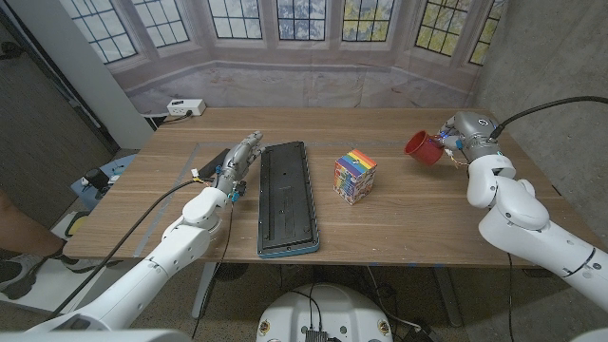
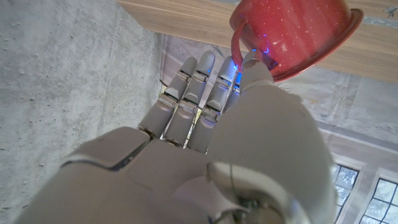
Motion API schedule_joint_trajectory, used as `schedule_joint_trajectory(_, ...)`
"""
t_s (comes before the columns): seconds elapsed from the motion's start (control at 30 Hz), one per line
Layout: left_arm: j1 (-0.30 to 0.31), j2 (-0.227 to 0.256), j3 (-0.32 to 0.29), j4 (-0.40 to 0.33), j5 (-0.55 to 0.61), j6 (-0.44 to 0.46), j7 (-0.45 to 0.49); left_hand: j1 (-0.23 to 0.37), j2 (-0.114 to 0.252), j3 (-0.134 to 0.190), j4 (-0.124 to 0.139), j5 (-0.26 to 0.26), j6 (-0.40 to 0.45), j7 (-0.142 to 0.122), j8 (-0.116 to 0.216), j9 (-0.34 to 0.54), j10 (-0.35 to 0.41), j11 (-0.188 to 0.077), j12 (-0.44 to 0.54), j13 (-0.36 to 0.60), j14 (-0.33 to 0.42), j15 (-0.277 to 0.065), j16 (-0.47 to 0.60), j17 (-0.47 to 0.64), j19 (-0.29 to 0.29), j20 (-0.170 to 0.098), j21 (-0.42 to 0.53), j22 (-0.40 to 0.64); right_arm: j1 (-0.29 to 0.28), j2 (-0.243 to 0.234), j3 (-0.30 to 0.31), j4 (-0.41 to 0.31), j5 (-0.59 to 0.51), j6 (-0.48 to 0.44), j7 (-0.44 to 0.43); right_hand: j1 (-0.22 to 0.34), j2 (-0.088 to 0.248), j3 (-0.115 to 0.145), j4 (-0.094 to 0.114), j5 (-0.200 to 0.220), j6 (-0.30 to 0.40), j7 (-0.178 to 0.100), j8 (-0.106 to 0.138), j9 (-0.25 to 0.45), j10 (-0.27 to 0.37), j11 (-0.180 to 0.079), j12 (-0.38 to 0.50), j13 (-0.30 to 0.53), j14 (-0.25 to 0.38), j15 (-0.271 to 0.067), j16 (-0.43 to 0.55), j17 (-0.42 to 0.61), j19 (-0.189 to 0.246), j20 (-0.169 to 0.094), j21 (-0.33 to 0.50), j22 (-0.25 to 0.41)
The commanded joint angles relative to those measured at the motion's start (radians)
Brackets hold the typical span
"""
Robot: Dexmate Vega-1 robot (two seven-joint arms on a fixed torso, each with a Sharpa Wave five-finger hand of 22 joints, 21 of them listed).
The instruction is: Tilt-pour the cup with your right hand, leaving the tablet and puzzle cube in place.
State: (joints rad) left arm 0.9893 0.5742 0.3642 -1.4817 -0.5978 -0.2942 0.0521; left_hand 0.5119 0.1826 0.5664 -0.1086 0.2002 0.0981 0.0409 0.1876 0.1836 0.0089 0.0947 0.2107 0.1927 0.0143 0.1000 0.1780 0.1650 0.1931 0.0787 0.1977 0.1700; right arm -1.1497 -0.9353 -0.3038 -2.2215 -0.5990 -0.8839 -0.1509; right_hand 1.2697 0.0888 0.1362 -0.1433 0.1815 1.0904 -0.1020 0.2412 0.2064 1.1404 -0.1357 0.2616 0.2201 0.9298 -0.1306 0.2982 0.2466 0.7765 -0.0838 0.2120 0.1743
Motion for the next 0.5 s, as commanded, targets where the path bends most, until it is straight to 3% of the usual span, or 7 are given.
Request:
schedule_joint_trajectory(0.03, 0.030, 0.018, -0.013, -0.038, 0.001, 0.006, 0.021, 0.008, 0.001, -0.001, -0.001, 0.006, 0.005, -0.003, 0.001, 0.004, 0.005, 0.000, 0.000, 0.005, 0.007, 0.004, 0.001, 0.004, 0.005, 0.004, 0.000, 0.005, -0.012, 0.047, 0.009, -0.004, 0.139, 0.024, -0.147, -0.005, 0.002, -0.004, -0.003, 0.004, 0.010, 0.002, 0.003, 0.003, 0.002, 0.002, 0.000, 0.005, 0.011, -0.109, -0.006, 0.003, 0.014, -0.115, 0.007, 0.004)
schedule_joint_trajectory(0.5, 0.050, 0.039, -0.036, -0.055, -0.004, 0.001, 0.025, 0.009, 0.000, -0.002, -0.001, 0.006, 0.004, -0.003, 0.001, 0.004, 0.004, -0.001, 0.000, 0.005, 0.007, 0.003, 0.001, 0.004, 0.004, 0.003, -0.001, 0.005, -0.002, 0.135, -0.004, 0.004, 0.230, 0.067, -0.316, -0.014, 0.001, -0.009, 0.001, 0.002, 0.007, 0.006, 0.001, 0.004, 0.002, 0.005, -0.003, 0.005, 0.010, -0.107, -0.007, 0.004, 0.016, -0.115, 0.006, 0.004)
